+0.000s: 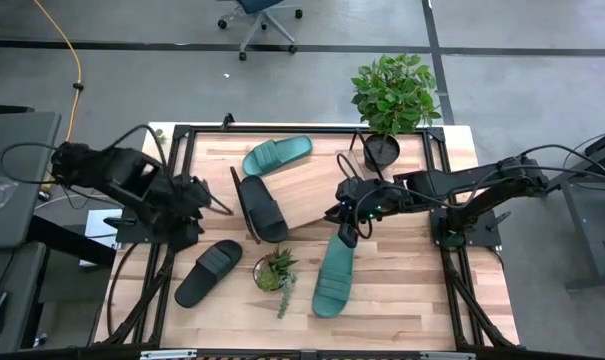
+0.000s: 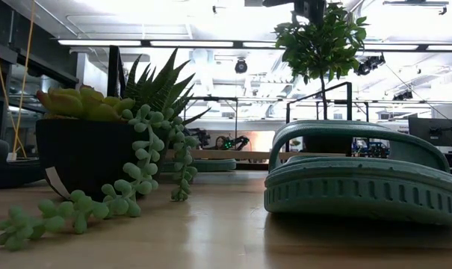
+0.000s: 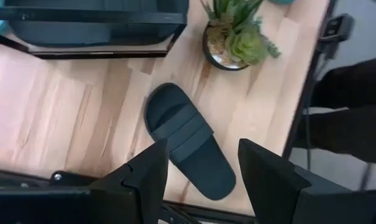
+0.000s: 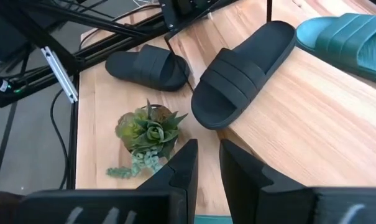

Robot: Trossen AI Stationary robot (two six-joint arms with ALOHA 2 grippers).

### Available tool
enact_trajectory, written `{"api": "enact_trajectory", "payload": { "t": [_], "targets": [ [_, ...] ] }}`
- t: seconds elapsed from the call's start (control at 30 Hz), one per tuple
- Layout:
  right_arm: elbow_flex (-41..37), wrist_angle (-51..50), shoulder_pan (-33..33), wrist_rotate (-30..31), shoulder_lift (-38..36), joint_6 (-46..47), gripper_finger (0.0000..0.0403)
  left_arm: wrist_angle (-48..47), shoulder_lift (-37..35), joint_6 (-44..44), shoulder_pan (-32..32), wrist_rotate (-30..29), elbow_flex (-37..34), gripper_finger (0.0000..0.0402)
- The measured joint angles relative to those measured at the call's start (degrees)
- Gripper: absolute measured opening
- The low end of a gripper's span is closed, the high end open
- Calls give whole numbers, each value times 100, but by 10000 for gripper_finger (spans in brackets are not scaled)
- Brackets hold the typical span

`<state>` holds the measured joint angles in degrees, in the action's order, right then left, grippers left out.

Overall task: Pick and place slides into the shelf
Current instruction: Put the black slipper on the shelf

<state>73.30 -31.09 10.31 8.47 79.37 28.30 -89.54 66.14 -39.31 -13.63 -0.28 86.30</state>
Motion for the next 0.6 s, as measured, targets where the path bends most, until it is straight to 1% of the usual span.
{"api": "enact_trajectory", "payload": {
  "t": [0.1, 0.2, 0.3, 0.4, 0.6],
  "targets": [
    [0, -23, 0, 0, 0, -29, 57, 7, 205, -310, -403, -350, 0, 182],
    [0, -129, -2, -60, 0, -30, 57, 13, 403, -637, -735, -406, 0, 182],
    [1, -243, -2, -169, 0, -6, 57, 155, 634, -1450, -1148, -404, 0, 182],
    [0, -294, -2, -251, 0, 10, 57, 307, 865, -2165, -1661, -642, 0, 182],
    [0, -297, -17, -266, 0, -183, 57, -24, 1123, -3319, -2478, -1133, 0, 182]
  ]
}}
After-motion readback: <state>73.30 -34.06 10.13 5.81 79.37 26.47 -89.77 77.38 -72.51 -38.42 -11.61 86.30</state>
